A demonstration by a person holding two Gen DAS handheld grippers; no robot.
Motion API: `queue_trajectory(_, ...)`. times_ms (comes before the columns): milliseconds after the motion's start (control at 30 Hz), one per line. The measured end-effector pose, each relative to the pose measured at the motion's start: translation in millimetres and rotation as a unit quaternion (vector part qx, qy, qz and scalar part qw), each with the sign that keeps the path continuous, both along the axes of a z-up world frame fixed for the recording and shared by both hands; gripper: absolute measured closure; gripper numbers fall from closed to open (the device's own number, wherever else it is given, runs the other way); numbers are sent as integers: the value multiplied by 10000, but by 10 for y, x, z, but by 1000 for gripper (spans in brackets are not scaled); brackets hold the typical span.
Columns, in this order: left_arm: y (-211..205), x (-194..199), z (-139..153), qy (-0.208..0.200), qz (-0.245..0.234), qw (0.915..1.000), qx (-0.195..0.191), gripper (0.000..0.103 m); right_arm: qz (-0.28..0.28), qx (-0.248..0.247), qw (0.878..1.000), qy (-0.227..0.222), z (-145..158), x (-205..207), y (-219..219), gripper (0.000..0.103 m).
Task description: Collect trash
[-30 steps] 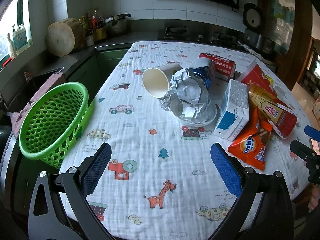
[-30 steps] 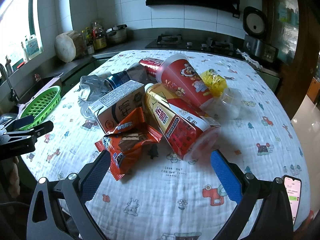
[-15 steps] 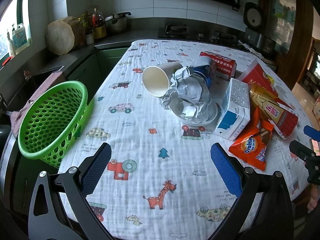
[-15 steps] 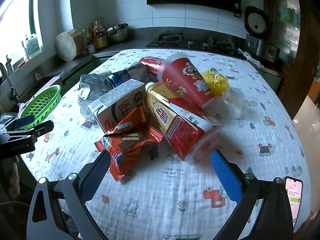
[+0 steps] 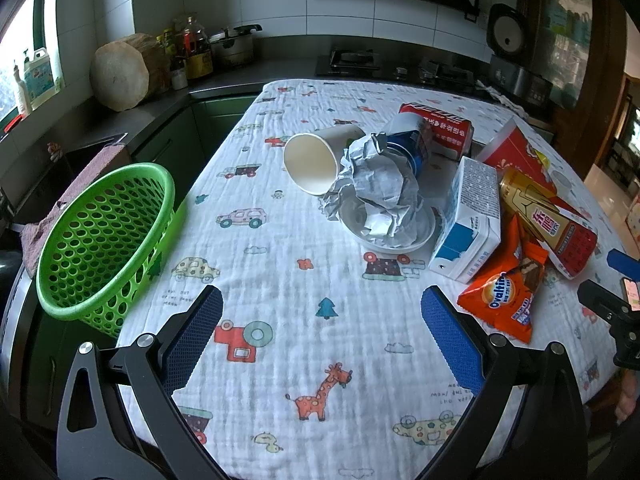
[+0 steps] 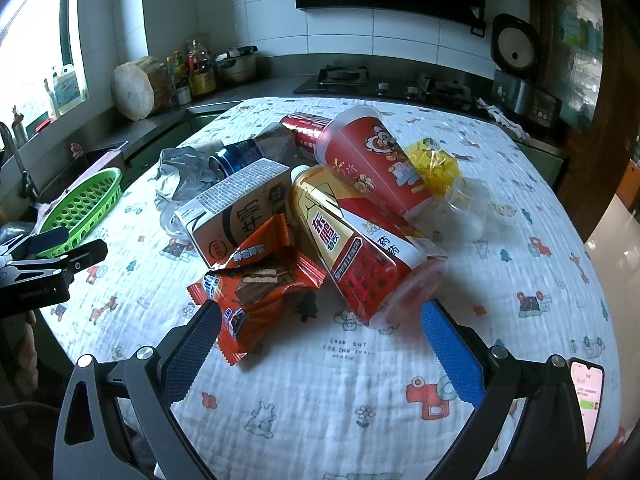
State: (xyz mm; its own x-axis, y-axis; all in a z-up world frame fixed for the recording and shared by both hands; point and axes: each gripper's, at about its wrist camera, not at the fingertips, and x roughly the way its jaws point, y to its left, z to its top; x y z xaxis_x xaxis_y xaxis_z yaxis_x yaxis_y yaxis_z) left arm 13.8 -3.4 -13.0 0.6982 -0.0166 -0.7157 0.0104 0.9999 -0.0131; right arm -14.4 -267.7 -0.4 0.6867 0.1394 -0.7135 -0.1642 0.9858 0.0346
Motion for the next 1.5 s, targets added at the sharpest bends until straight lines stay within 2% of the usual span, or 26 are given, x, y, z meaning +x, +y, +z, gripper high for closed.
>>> queue_trajectory(800,-67,25,16,-6,-99,9999,89,6,90,-145,9998,-63,51,114,-87,6)
queue_trajectory(1267,-147,117,124,-69,-302,9994,165,6,433,-350,9984,-67,148,424,-166,7)
queue_trajectory(1500,-153,169,171,-69,-433,9990,112,12,651,-456,9968,56,117,628,-177,8)
